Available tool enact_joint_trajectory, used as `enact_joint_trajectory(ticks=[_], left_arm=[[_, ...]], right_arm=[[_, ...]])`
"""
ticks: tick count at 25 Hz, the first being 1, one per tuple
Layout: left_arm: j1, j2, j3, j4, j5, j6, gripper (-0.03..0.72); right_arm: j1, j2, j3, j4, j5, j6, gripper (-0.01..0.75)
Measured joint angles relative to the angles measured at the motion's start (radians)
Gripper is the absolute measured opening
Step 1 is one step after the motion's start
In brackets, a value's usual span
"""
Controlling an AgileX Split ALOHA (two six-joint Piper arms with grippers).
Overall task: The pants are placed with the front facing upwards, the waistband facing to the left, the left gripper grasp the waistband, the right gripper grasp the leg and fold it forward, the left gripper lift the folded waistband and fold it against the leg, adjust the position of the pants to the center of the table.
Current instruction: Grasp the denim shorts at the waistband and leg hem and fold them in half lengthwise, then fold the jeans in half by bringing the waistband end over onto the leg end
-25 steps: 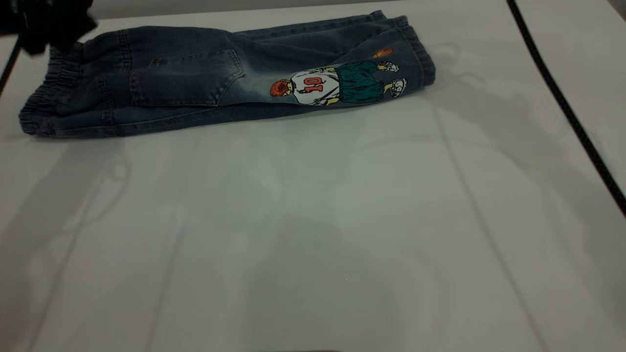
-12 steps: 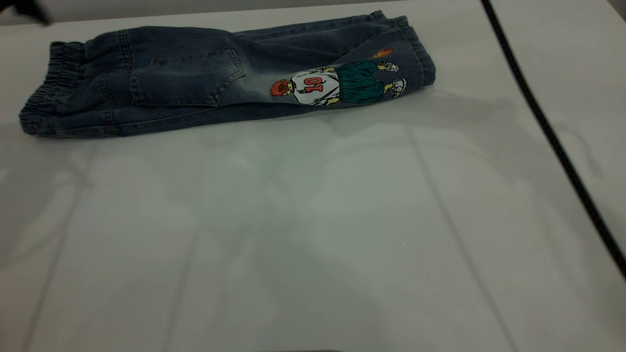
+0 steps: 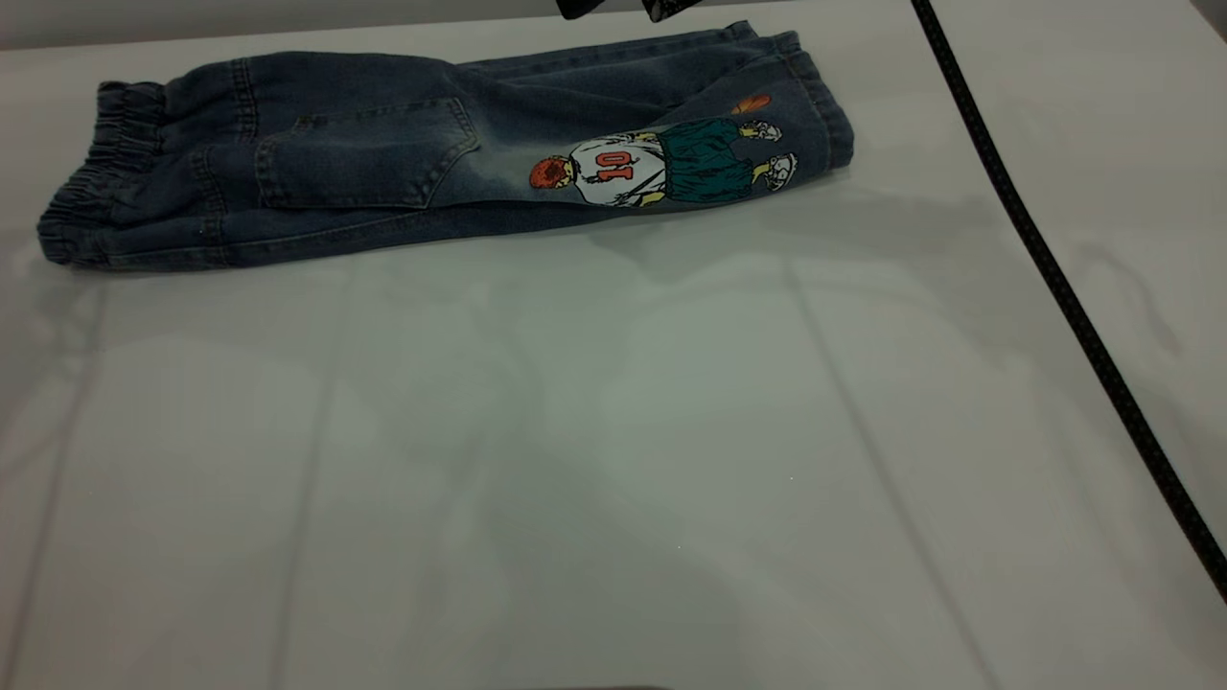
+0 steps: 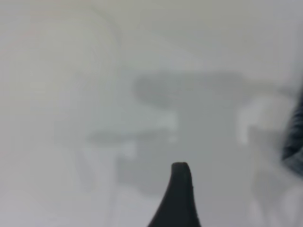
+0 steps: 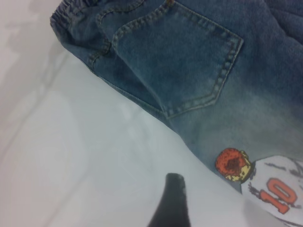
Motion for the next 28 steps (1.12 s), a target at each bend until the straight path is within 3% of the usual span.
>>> enact_joint_trajectory(ticks=[5, 14, 21, 28], left_arm=[[0.0, 0.0, -0.081, -0.125, 0.107, 0.19, 0.587], [0.021, 0.026, -0.175, -0.617, 0.215, 0.806, 0.587], [0.121, 0.16, -0.186, -0.772, 0.19, 0.996, 0.587], [0.136, 0.248, -0.197, -0.823, 0.086, 1.033, 0.587]], right_arm=[[0.0, 0.0, 0.0, -0.002, 0.018, 0.001, 0.564], [0.0, 0.0, 0.0, -0.003, 0.049, 0.011, 0.564], [0.0, 0.0, 0.0, -0.004, 0.077, 0.023, 0.564], [0.001, 0.0, 0.0, -0.006, 0.083, 0.023, 0.564]])
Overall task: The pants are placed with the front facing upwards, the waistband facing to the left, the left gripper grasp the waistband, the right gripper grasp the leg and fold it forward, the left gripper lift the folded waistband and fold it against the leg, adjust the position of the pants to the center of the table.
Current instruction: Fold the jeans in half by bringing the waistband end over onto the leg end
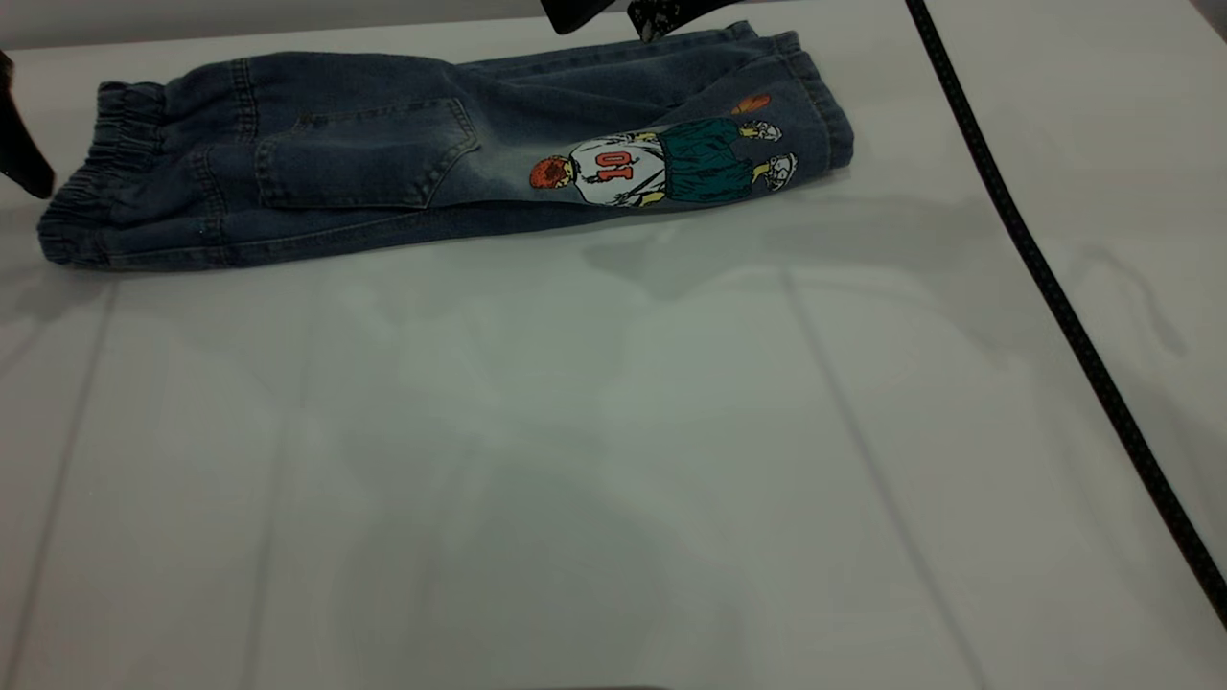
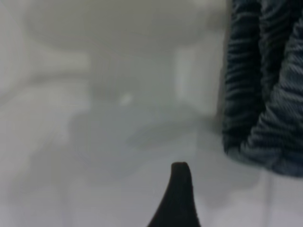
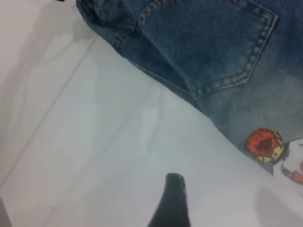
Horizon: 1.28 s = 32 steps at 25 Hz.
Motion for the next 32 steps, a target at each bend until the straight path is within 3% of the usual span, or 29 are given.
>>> enact_joint_trajectory(ticks=[10, 21, 24, 29, 32], left_arm=[[0.0, 0.126, -0.121, -0.333, -0.007, 0.23, 0.587], [0.0, 0.208, -0.138, -0.395, -0.01, 0.249, 0.577], [0.0, 0.215, -0.141, -0.405, -0.026, 0.249, 0.482], [0.002, 0.226, -0.144, -0.449, -0.044, 0.256, 0.097], [0.002, 0.226, -0.144, -0.454, -0.046, 0.257, 0.05]], right_arm=[[0.016, 0.0, 0.0, -0.003, 0.004, 0.0, 0.564], [0.017, 0.0, 0.0, -0.005, 0.004, 0.0, 0.564], [0.018, 0.0, 0.0, 0.004, 0.002, -0.002, 0.564], [0.048, 0.0, 0.0, 0.031, -0.065, -0.036, 0.564], [0.086, 0.018, 0.0, 0.074, -0.166, -0.093, 0.564]])
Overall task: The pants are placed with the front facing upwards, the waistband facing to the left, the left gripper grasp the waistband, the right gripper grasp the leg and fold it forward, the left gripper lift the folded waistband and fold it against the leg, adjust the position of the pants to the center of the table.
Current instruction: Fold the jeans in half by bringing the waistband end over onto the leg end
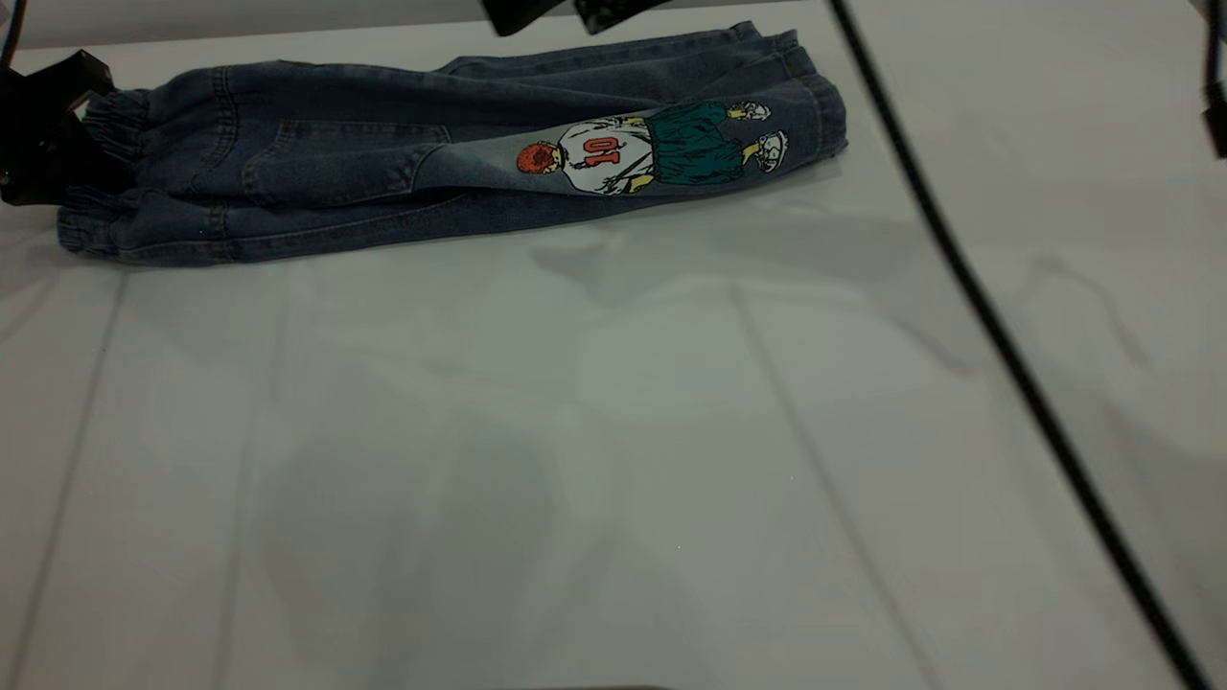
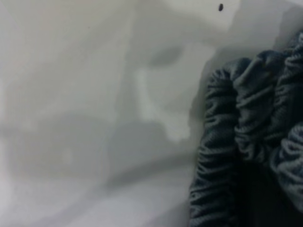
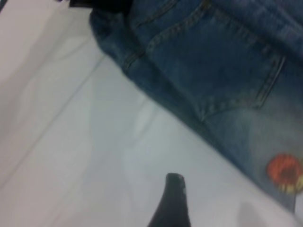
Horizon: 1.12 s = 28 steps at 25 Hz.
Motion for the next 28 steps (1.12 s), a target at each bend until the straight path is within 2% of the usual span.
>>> enact_joint_trajectory(ticks=[4, 7, 12, 16, 22, 28], left_arm=[[0.0, -0.002, 0.0, -0.001, 0.006, 0.0, 0.048], [0.0, -0.014, 0.0, 0.001, 0.018, 0.01, 0.048], [-0.006, -0.061, 0.0, 0.009, 0.058, 0.045, 0.048], [-0.015, -0.125, -0.017, 0.016, 0.119, 0.061, 0.048], [-0.05, -0.236, -0.092, 0.031, 0.206, 0.075, 0.046], [-0.099, -0.275, -0.195, 0.038, 0.276, 0.08, 0.044]], right_arm=[[0.047, 0.064, 0.0, 0.088, -0.176, -0.124, 0.564], [0.076, 0.118, 0.0, 0.221, -0.325, -0.263, 0.564], [0.1, 0.184, -0.017, 0.533, -0.44, -0.522, 0.564], [0.1, 0.216, -0.03, 0.649, -0.45, -0.616, 0.562], [0.1, 0.257, -0.03, 0.667, -0.439, -0.603, 0.529], [0.1, 0.292, -0.031, 0.636, -0.3, -0.494, 0.525]])
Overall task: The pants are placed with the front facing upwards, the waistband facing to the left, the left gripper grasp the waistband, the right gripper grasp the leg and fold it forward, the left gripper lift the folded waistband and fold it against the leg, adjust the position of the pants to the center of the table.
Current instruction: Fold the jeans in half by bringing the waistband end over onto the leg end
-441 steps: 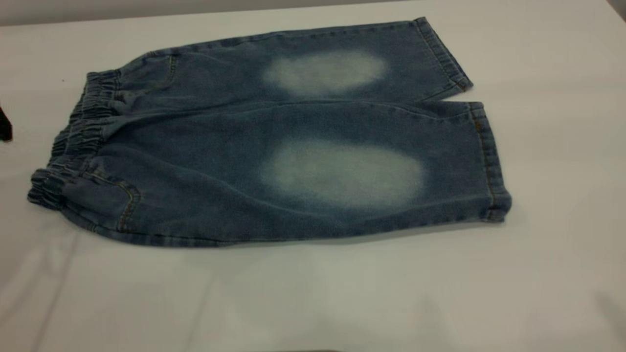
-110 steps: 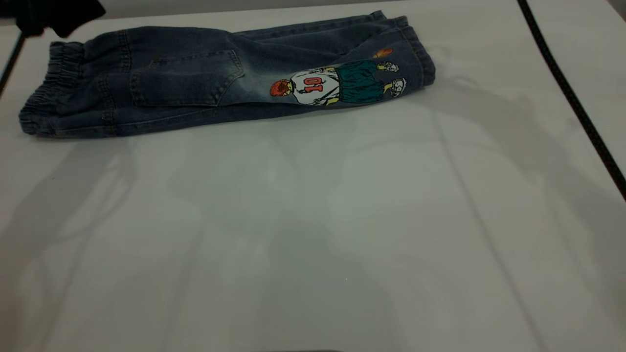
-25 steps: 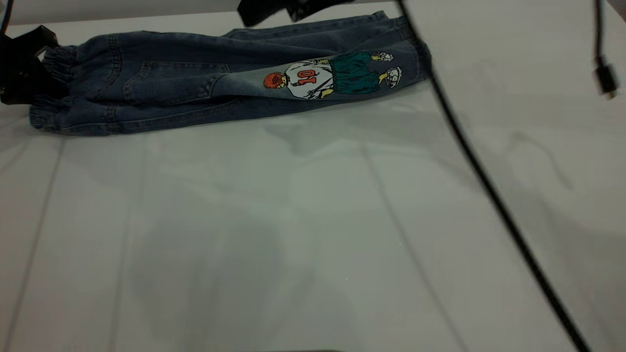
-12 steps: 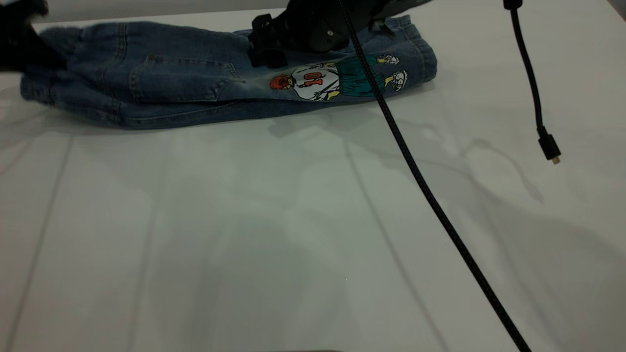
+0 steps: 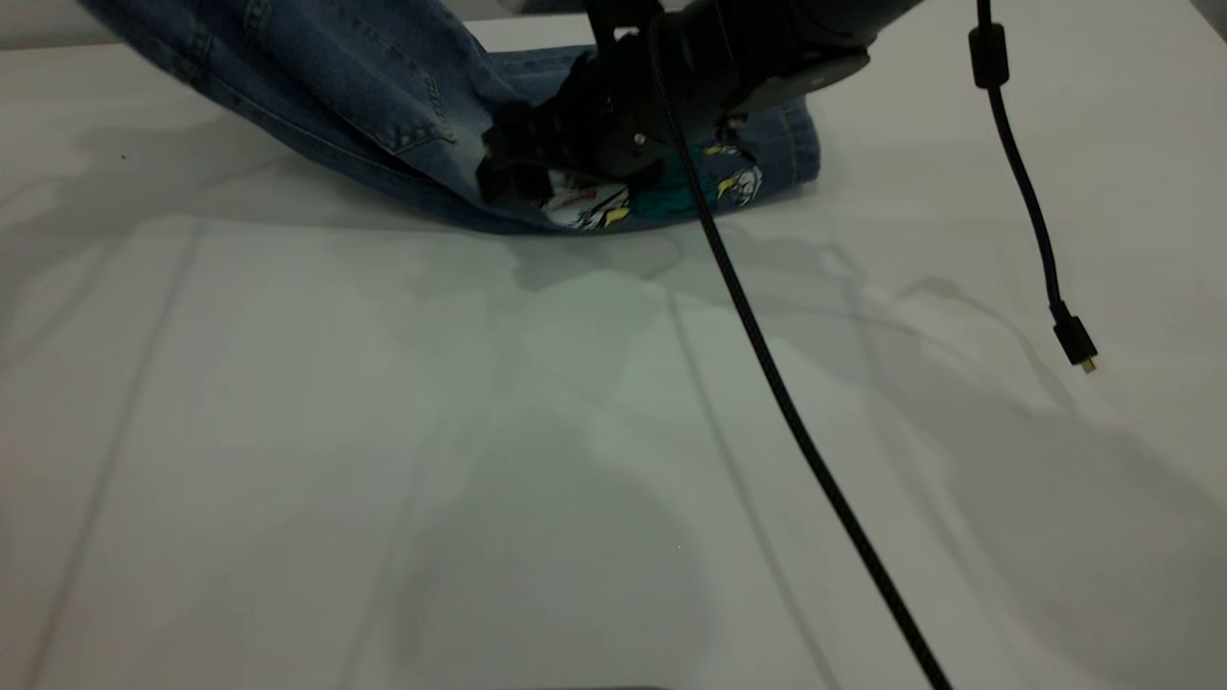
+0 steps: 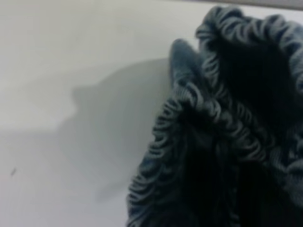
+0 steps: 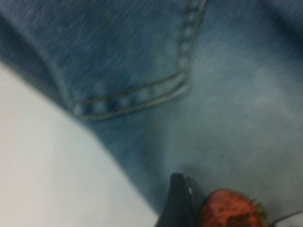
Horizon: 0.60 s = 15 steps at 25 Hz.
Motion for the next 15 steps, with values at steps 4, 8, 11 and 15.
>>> enact_joint_trajectory(ticks=[4, 8, 11, 15], left_arm=[[-0.056, 0.0, -0.041, 0.008, 0.013, 0.0, 0.045], [-0.125, 0.0, -0.05, 0.009, 0.012, 0.0, 0.045], [-0.179, 0.0, -0.051, 0.009, 0.008, 0.001, 0.045], [-0.234, 0.0, -0.053, 0.008, 0.004, 0.006, 0.045]], right_arm=[[0.0, 0.001, -0.001, -0.107, 0.138, 0.12, 0.526], [0.0, 0.001, -0.001, -0.203, 0.235, 0.195, 0.526], [-0.004, -0.028, -0.001, -0.28, 0.29, 0.241, 0.526], [-0.041, -0.132, -0.001, -0.397, 0.371, 0.347, 0.526]])
